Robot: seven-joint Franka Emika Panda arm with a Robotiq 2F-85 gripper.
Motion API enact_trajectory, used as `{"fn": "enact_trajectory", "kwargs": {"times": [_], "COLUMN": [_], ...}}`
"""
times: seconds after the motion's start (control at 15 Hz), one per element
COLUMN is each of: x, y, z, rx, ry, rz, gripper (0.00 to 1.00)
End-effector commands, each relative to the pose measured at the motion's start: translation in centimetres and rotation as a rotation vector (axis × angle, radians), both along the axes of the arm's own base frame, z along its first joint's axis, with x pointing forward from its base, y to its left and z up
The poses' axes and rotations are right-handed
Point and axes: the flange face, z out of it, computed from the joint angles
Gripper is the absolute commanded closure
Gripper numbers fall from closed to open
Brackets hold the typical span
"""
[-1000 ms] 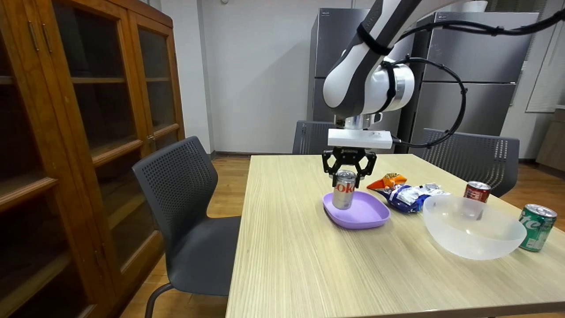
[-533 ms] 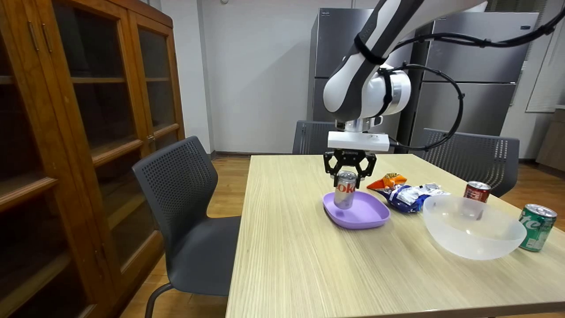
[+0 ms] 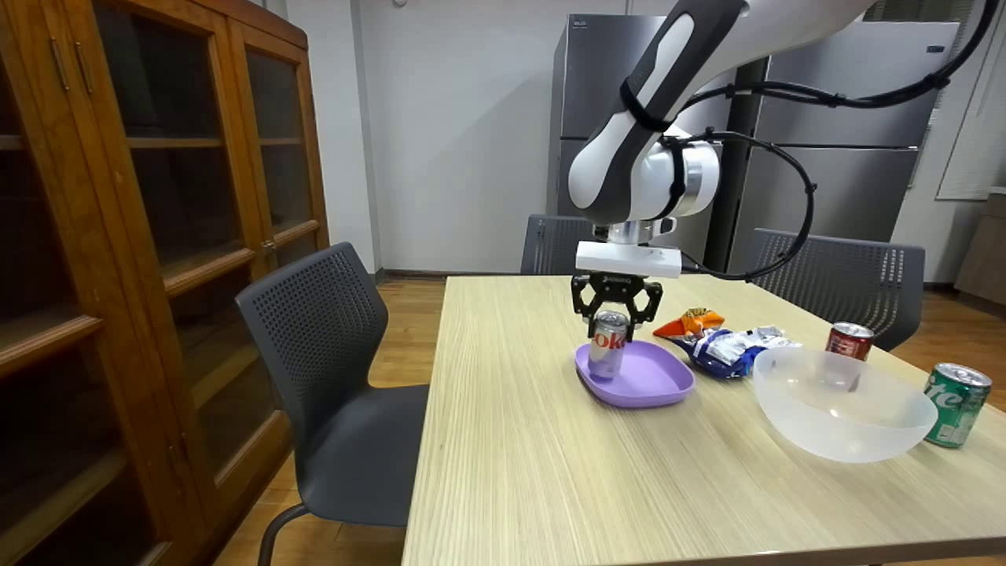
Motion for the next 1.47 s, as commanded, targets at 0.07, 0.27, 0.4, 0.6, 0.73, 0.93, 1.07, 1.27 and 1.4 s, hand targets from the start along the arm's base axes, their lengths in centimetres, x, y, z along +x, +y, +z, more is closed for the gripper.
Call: {"fn": "enact_trajectory", "kwargs": {"times": [0.07,0.27,0.4,0.6,0.73,0.93,1.07,1.27,1.4], "x": [0.7,0.4,0.1,-0.4,-0.8,-1.4,-1.6,-1.9,-2.0], "y": [0.2,0.2,0.1,-0.7,-1.7,-3.4,-4.7,-7.2,-9.0], "z": [1.1,2.2,3.3,5.6,7.1,8.7,9.6,10.4,10.7], "rx": [0.005,0.002,0.001,0.007,0.012,0.016,0.019,0.022,0.022], "ry": [0.011,-0.009,-0.027,-0.059,-0.071,-0.08,-0.087,-0.089,-0.086], "rz": [-0.024,-0.026,-0.03,-0.045,-0.051,-0.06,-0.07,-0.084,-0.096], "gripper": [0.05,0.0,0.0,0.0,0.0,0.0,0.0,0.0,0.0]}}
